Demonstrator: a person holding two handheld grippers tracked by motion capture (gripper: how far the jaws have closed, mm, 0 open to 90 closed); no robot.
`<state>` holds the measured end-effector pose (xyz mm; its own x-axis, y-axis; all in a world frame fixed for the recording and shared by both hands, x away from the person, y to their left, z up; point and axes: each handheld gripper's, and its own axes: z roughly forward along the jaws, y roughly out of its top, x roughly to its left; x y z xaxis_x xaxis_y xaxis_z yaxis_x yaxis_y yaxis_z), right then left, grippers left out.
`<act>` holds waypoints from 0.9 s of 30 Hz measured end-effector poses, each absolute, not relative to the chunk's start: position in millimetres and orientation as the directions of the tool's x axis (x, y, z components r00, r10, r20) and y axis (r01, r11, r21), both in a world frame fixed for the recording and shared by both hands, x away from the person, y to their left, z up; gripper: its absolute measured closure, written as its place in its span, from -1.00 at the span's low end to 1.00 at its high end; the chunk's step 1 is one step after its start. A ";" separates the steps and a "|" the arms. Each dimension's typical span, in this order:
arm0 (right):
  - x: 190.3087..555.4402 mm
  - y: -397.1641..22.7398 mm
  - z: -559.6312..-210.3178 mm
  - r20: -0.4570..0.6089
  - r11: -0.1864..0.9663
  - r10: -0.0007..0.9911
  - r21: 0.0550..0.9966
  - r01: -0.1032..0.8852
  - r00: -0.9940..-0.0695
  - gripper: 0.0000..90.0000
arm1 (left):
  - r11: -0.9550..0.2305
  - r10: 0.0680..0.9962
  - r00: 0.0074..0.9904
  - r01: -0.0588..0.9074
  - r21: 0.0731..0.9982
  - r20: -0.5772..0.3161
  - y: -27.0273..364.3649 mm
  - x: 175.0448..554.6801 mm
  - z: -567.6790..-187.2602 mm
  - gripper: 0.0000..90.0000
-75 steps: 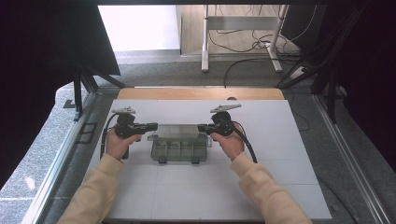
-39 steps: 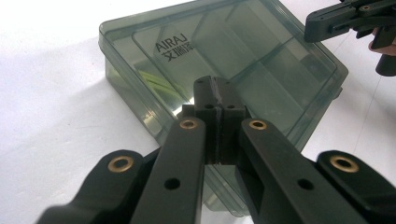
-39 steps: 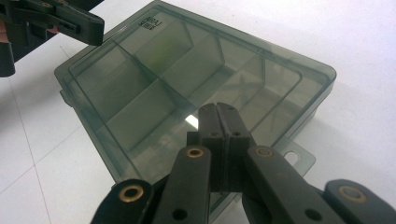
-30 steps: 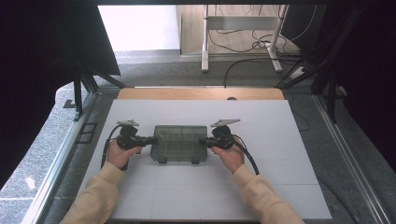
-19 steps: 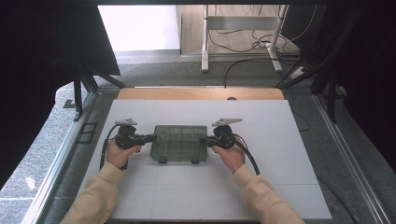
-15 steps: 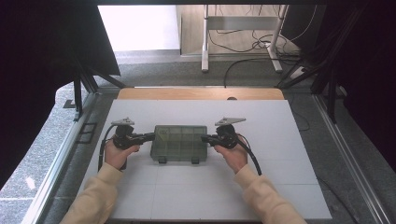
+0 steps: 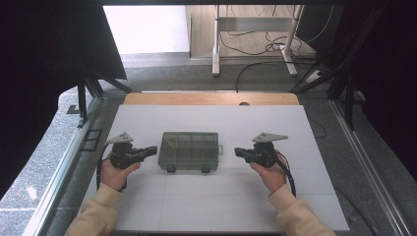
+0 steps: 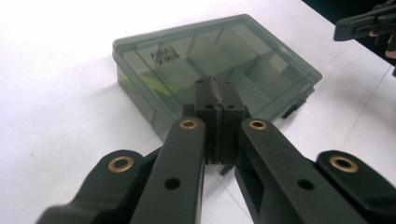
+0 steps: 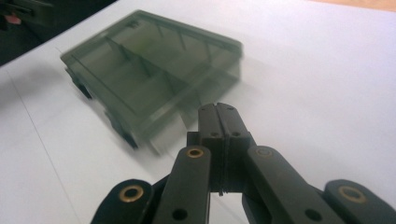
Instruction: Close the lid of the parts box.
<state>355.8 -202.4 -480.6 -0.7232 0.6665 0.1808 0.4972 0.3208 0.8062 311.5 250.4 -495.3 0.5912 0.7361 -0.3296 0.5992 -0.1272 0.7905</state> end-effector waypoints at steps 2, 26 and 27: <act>349.5 -213.5 -481.8 0.177 0.319 0.676 0.805 0.500 -0.716 0.99 | -0.127 0.743 0.588 0.593 0.795 -0.320 251.2 305.8 -495.5 1.00; 307.2 -295.2 -508.4 0.132 0.296 0.765 0.797 0.526 -0.631 -0.56 | -0.160 0.813 0.539 0.571 0.805 -0.221 250.4 264.9 -517.5 -0.71; 307.6 -296.0 -508.8 0.133 0.293 0.766 0.798 0.526 -0.628 -0.57 | -0.161 0.814 0.538 0.574 0.803 -0.221 249.8 265.1 -518.2 -0.71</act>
